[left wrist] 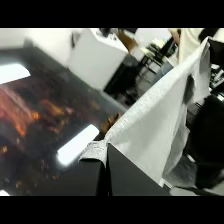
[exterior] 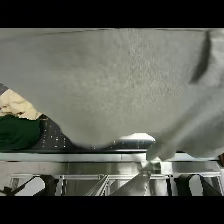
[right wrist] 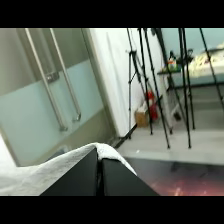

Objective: Fold the shirts.

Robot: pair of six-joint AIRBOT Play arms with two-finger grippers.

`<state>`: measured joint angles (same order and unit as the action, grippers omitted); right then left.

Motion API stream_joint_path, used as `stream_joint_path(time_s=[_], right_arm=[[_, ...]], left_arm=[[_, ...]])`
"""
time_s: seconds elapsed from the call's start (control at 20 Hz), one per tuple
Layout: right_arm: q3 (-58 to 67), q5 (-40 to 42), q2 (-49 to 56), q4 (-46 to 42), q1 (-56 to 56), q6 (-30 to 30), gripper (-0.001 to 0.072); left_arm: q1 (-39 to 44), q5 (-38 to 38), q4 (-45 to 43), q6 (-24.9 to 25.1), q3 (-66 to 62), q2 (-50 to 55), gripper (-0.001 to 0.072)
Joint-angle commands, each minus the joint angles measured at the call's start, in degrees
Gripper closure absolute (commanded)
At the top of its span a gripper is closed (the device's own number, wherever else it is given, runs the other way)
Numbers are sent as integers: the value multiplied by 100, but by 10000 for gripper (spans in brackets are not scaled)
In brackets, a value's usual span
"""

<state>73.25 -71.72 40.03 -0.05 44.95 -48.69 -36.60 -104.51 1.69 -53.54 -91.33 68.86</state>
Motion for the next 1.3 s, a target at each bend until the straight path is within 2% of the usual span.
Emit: stream_joint_path(time_s=[0.0,0.1,0.2,0.35,0.45,0.55,0.65,0.75,0.95,1.25], right_arm=[[33,223,1228,-1231,-1257,142,695],[33,614,2177,-2100,-2229,136,695],[33,1213,3178,-2487,-2815,114,695],[57,2199,4507,-2387,-3161,232,695],[184,2417,5243,-2000,-3193,492,695],[367,2483,5744,-1646,-3141,546,695],[446,2474,5978,-1644,-3095,549,695],[446,2339,6083,-1851,-3034,546,695],[435,1956,6282,-2227,-2983,542,695],[431,1478,6719,-2363,-3008,514,695]], left_arm=[[1134,308,-1340,-11,-28,1163,690],[1528,684,-1899,-9,-31,1904,690],[1696,1123,-2404,28,-87,2649,690],[1746,1320,-2769,-2,-957,3923,691],[1775,1353,-2758,-223,-1808,4688,691],[1808,1346,-2765,-520,-2717,5333,691],[1825,1386,-2763,-636,-3136,5672,691],[1814,1617,-2769,-643,-2844,5716,691],[1840,2061,-2898,-245,-2109,5720,694],[2090,2319,-4277,-391,-2044,5720,695]])
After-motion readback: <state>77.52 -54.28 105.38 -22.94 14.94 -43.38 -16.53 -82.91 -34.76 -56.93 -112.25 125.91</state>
